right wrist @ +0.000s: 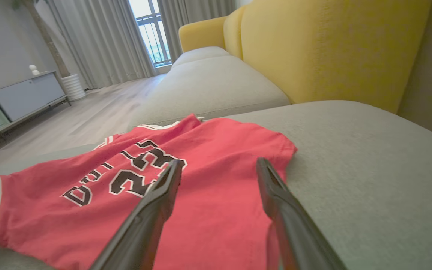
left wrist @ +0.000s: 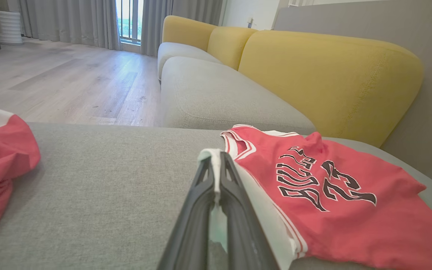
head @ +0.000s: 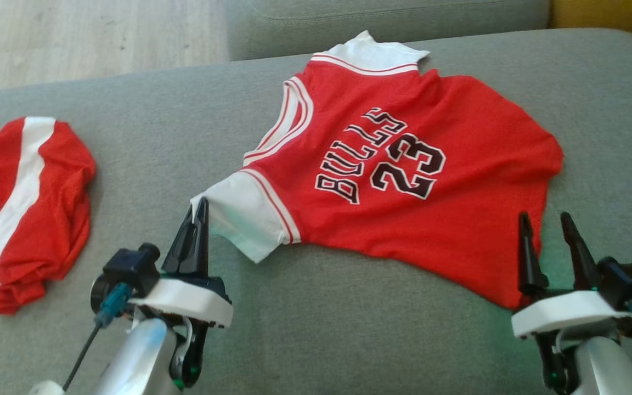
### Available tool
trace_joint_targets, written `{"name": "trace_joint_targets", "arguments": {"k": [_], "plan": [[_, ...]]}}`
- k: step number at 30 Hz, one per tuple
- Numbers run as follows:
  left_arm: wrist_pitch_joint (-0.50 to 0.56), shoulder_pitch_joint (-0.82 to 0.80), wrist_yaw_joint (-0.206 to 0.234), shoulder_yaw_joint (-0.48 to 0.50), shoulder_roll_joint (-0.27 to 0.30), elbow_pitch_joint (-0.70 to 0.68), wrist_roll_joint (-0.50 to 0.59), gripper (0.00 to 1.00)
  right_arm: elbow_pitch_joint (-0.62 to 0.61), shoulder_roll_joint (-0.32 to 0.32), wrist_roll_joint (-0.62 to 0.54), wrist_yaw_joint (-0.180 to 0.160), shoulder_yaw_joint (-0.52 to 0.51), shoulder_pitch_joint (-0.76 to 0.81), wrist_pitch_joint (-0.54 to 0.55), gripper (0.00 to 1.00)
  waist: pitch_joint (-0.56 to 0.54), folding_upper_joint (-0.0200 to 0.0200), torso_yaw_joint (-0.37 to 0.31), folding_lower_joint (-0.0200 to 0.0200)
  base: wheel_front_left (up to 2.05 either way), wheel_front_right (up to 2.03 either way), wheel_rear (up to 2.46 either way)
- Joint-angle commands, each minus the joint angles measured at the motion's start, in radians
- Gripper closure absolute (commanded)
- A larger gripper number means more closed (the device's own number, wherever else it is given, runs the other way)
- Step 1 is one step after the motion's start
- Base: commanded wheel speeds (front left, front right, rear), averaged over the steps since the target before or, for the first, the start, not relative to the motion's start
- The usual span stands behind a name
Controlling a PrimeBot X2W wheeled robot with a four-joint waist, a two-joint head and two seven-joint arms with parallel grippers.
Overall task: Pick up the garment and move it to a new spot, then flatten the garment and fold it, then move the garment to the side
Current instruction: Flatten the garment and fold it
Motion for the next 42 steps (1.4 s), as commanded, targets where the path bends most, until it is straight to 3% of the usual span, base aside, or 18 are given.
{"name": "trace_joint_targets", "arguments": {"k": [1,10,17,24,37,38,39,42], "plan": [[-0.008,-0.02,0.006,0.038,0.016,-0.037,-0.002,1.0,-0.024,-0.003,-0.006,-0.001,0.012,0.004,-0.004,0.0,-0.004,0.0,-0.013,0.0,0.0,0.0,0.0],[-0.009,0.016,0.026,0.043,0.014,-0.053,-0.015,1.0,0.031,-0.003,0.01,-0.001,-0.064,0.072,0.047,0.0,-0.013,0.0,-0.068,0.0,0.0,0.0,0.0],[-0.011,0.009,0.031,0.038,0.013,-0.05,-0.013,1.0,0.062,-0.003,0.1,-0.001,0.025,0.087,0.116,0.0,-0.007,0.0,-0.08,0.0,0.0,0.0,0.0],[-0.014,-0.008,0.033,0.037,0.015,-0.052,-0.01,1.0,0.094,-0.003,0.175,-0.001,0.095,0.076,0.174,0.0,0.003,0.0,-0.058,0.0,0.0,0.0,0.0],[-0.016,-0.028,0.035,0.034,0.025,-0.071,-0.003,1.0,0.189,-0.003,0.236,-0.001,0.129,0.043,0.23,0.0,0.034,0.0,-0.001,0.0,0.0,0.0,0.0],[-0.016,-0.028,0.036,0.033,0.026,-0.071,-0.002,1.0,0.196,-0.003,0.241,-0.001,0.131,0.04,0.233,0.58,0.035,0.0,0.002,0.0,0.0,0.0,0.0],[-0.016,-0.029,0.036,0.032,0.027,-0.071,-0.002,1.0,0.202,-0.003,0.243,-0.001,0.133,0.038,0.234,1.0,0.035,0.0,0.004,0.0,0.0,0.0,0.0],[-0.016,-0.029,0.039,0.031,0.028,-0.072,-0.003,1.0,0.213,-0.003,0.243,-0.001,0.136,0.033,0.229,1.0,0.037,0.0,0.009,0.0,0.0,0.0,0.0]]}}
